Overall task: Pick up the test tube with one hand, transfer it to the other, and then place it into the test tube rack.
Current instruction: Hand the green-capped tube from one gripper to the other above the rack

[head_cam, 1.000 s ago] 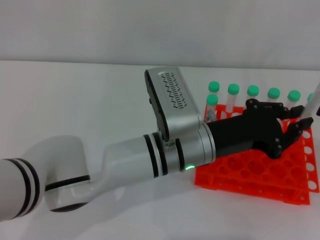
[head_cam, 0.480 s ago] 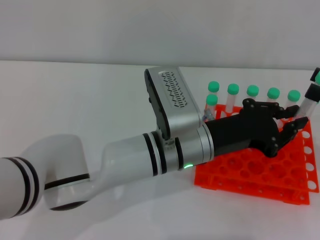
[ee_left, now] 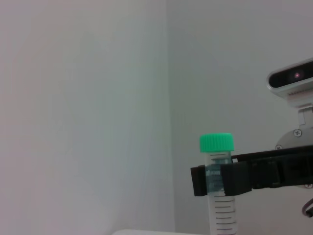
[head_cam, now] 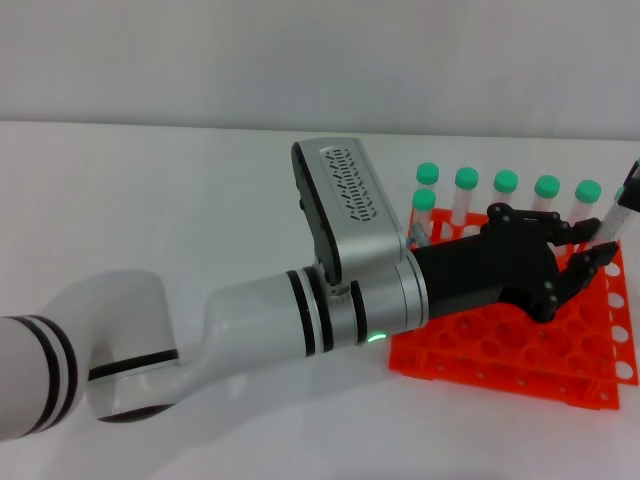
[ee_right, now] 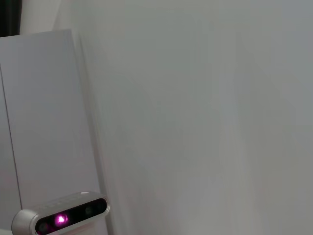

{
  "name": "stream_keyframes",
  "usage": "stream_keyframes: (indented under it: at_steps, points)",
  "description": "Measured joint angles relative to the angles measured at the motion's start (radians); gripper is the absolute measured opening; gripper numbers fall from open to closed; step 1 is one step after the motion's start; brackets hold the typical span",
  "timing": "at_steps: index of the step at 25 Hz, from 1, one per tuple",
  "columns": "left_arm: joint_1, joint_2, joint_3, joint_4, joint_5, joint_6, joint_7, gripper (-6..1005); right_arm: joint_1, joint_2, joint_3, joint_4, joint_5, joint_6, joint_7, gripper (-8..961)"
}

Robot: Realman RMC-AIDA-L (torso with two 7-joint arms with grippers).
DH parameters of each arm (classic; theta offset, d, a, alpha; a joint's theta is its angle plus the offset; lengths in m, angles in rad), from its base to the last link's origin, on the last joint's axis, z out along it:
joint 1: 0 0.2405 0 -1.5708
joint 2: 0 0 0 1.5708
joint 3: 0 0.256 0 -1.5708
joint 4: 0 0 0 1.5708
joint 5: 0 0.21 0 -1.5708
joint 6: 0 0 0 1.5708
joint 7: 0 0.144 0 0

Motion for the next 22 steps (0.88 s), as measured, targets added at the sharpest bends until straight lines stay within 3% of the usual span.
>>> stream_keyframes:
  at_steps: [21, 22]
  points:
    - [0.039, -0.003, -0.014, 0.026, 0.009, -0.046, 0.076, 294, -0.003, 0.007, 0.004, 0.000, 0.011, 0.011, 0.006, 215]
    - [0.049, -0.003, -0.021, 0.029, 0.009, -0.044, 0.095, 342, -0.005, 0.008, 0.006, 0.000, 0.012, 0.011, 0.006, 215]
